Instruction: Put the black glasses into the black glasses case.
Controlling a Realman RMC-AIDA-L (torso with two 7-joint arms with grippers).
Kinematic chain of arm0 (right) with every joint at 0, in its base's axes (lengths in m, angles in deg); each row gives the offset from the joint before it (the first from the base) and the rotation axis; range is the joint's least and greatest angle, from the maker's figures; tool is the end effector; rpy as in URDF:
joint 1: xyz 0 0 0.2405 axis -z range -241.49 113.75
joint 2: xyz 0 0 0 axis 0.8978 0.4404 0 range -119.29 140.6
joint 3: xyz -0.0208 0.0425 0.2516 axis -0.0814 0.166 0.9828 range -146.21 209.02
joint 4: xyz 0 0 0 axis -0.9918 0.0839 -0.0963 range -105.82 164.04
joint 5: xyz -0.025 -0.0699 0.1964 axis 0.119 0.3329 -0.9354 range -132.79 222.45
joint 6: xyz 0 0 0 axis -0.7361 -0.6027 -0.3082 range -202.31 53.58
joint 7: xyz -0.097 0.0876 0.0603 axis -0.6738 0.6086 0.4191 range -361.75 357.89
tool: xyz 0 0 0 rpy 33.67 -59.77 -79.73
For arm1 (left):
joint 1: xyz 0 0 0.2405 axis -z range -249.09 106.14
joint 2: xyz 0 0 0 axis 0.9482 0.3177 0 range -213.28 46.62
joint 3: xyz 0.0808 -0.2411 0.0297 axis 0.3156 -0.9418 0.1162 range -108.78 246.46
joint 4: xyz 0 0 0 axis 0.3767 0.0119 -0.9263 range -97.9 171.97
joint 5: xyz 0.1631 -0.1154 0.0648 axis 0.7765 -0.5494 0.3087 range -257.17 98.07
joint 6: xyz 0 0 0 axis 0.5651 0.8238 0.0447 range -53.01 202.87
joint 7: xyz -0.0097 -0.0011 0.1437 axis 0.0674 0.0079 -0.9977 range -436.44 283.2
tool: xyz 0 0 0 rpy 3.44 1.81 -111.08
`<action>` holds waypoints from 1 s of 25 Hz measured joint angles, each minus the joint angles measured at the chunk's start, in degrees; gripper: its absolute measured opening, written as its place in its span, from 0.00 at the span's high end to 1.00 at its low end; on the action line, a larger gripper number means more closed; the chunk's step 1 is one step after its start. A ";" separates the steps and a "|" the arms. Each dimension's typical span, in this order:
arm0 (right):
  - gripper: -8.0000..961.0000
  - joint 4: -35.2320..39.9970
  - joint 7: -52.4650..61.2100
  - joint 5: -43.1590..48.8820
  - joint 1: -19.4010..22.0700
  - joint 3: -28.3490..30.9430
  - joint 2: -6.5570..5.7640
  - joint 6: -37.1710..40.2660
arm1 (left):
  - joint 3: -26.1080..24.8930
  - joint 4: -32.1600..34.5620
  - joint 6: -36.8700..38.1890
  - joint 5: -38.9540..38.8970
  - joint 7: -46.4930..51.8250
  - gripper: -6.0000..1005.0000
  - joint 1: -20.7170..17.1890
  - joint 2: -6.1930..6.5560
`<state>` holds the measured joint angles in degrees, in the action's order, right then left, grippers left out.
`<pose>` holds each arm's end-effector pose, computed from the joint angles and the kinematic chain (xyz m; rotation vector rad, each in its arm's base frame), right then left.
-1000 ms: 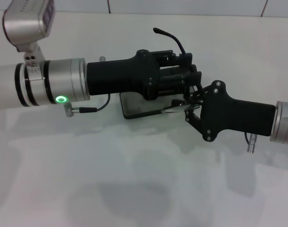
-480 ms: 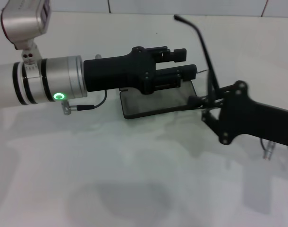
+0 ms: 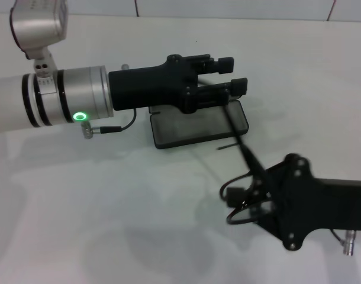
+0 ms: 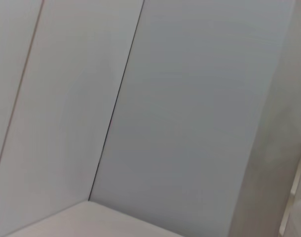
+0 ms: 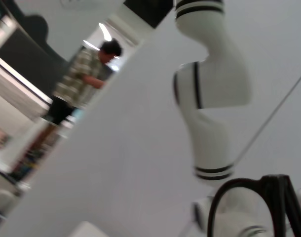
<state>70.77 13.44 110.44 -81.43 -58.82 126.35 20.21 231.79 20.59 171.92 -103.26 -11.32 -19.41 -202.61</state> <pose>0.2061 0.2496 -0.0361 -2.4507 -0.9218 1.0634 -0.1811 0.3555 -0.0377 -2.7884 -0.5031 -1.1291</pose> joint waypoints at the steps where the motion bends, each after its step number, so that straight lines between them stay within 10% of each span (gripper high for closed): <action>1: 0.98 -0.29 2.14 0.98 -0.78 0.00 0.02 -0.07 | 0.00 0.14 0.00 -0.31 -0.54 0.41 0.07 -0.04; 25: 0.98 -6.34 11.88 -1.37 -6.04 2.78 0.51 -10.96 | 0.09 2.20 2.82 0.79 -6.21 0.41 -0.08 -0.24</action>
<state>64.43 25.32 109.07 -87.47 -56.04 126.86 9.25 231.88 22.79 174.74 -102.46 -17.52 -19.49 -202.85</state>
